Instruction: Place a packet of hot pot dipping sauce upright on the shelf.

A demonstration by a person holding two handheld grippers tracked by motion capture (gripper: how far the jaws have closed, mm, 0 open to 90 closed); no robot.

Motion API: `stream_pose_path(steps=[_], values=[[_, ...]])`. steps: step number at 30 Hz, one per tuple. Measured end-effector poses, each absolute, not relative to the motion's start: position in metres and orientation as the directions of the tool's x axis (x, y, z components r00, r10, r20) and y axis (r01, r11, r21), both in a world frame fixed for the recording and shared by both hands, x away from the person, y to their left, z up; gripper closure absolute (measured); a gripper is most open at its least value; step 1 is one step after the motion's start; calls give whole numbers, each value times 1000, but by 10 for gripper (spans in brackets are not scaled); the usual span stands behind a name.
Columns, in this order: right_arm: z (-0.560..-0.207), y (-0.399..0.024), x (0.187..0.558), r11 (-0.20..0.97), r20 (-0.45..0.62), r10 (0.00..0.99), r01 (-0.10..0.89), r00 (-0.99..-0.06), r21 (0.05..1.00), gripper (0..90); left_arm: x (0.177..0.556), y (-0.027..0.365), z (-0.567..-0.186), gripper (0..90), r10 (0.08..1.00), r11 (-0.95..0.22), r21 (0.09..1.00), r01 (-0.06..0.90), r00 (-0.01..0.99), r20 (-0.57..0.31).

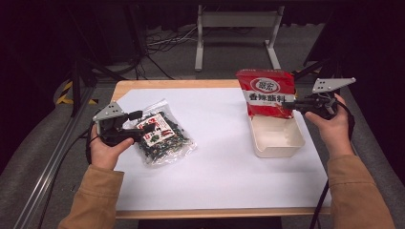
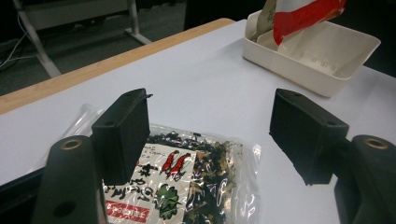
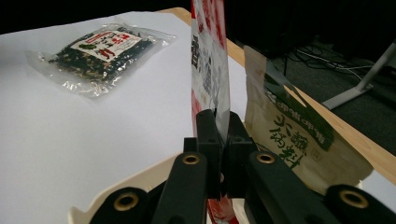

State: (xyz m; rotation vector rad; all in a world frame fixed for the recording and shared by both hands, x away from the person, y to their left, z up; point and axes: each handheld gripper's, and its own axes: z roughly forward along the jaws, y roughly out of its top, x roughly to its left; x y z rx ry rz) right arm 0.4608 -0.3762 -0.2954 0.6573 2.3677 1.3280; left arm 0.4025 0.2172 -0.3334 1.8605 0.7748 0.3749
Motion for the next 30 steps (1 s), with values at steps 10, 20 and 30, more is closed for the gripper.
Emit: stream_pose_path(steps=[10,20,30], values=[[-307,-381,477,447,-51,573,259,-818,856,880,404,219,-336,292,667,-254,901,351,739,-100],[-320,-386,492,427,-21,597,296,-802,854,880,405,222,-338,290,667,-249,898,362,737,-112],[-336,-389,507,393,26,621,339,-783,855,880,407,223,-339,290,663,-251,899,360,740,-111]])
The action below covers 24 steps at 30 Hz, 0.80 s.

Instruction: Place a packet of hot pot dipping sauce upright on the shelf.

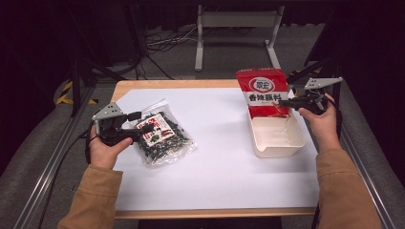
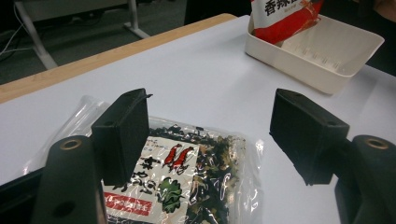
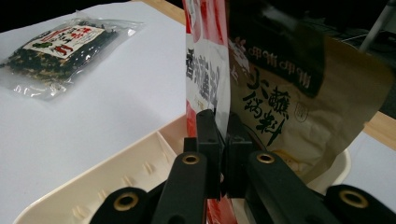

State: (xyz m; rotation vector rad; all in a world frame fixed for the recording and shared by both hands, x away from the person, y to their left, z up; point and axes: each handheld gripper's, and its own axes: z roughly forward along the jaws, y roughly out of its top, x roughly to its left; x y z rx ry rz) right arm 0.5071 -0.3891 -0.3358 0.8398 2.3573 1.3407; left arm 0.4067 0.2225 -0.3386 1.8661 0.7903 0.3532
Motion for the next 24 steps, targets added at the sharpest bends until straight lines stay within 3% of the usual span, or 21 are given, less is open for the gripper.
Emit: stream_pose_path(steps=[17,24], values=[[-344,-389,512,426,-23,673,362,-739,829,874,408,223,-340,289,663,-250,897,365,739,-117],[-351,-387,513,447,-36,716,419,-697,790,870,408,223,-341,290,663,-250,895,370,739,-120]])
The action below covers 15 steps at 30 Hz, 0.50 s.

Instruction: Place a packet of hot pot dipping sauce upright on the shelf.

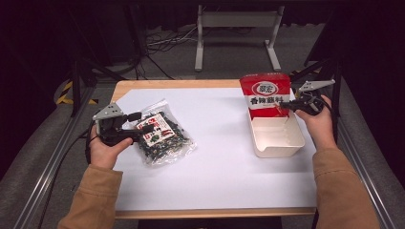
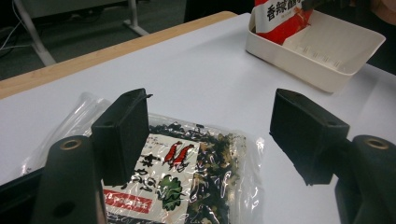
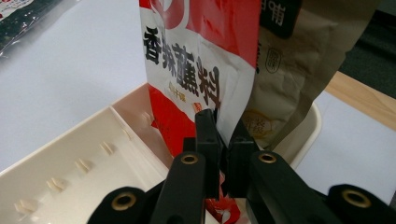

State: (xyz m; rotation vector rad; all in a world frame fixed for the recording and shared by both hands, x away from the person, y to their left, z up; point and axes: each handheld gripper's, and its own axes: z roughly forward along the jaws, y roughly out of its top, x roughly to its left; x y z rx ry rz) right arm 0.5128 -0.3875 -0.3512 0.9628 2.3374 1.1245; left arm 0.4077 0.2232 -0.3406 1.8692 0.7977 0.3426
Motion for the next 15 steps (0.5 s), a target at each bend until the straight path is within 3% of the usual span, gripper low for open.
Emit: stream_pose_path(steps=[15], values=[[-369,-385,512,477,-47,761,510,-647,716,858,410,222,-342,288,658,-253,891,378,742,-128]])
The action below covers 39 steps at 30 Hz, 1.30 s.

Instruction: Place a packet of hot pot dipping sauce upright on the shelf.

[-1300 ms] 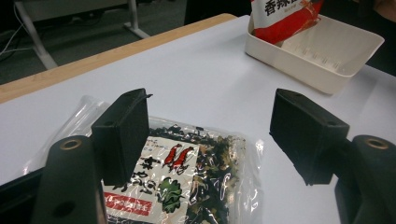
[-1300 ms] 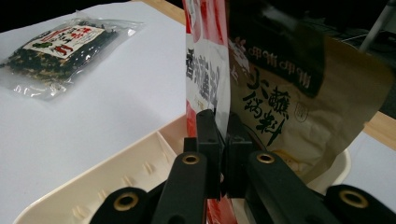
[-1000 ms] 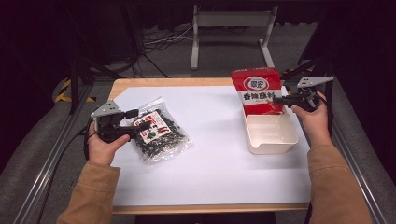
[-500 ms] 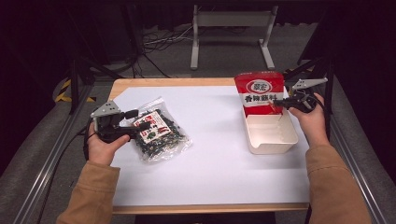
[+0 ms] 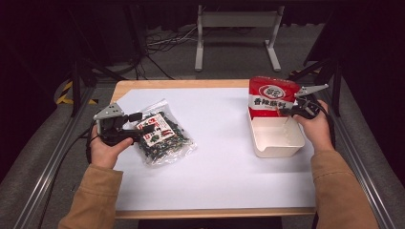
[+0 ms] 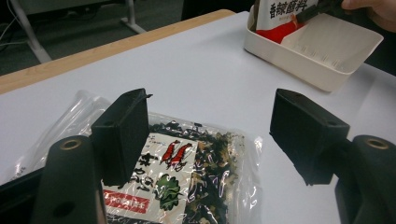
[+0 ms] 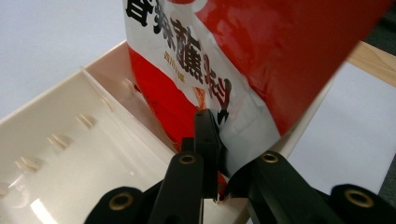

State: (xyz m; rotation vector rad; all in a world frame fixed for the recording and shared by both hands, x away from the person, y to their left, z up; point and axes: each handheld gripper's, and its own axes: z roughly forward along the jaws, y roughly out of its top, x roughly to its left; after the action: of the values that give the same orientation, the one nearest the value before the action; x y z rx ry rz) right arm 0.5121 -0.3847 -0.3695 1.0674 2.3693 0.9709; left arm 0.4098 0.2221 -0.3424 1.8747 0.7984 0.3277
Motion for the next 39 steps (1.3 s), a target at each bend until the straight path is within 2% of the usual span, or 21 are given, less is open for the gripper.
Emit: stream_pose_path(steps=[9,10,12,13,14,15,18,27,34,39], values=[[-369,-384,510,451,-26,776,524,-631,722,822,413,223,-346,279,666,-261,881,393,735,-130],[-368,-384,510,447,-25,777,523,-630,725,804,413,223,-346,278,667,-260,878,402,732,-137],[-366,-384,508,421,-12,786,520,-618,743,709,414,224,-347,274,669,-271,876,399,733,-127],[-366,-384,508,421,-12,786,520,-618,743,709,414,224,-347,273,669,-271,876,399,733,-127],[-365,-382,507,427,-23,787,517,-617,742,665,414,224,-347,271,670,-273,875,400,732,-126],[-365,-382,507,427,-23,787,517,-617,742,665,414,225,-347,271,672,-271,874,403,730,-128],[-363,-381,503,414,-24,792,508,-610,755,578,414,226,-347,265,676,-274,871,408,726,-127],[-350,-389,488,381,-59,827,479,-560,791,447,415,227,-347,256,681,-284,866,411,722,-119],[-343,-397,471,355,-56,839,467,-542,810,437,413,227,-343,252,692,-297,864,407,715,-98],[-335,-400,454,373,-91,838,443,-538,815,424,412,227,-338,250,705,-324,857,401,706,-64]])
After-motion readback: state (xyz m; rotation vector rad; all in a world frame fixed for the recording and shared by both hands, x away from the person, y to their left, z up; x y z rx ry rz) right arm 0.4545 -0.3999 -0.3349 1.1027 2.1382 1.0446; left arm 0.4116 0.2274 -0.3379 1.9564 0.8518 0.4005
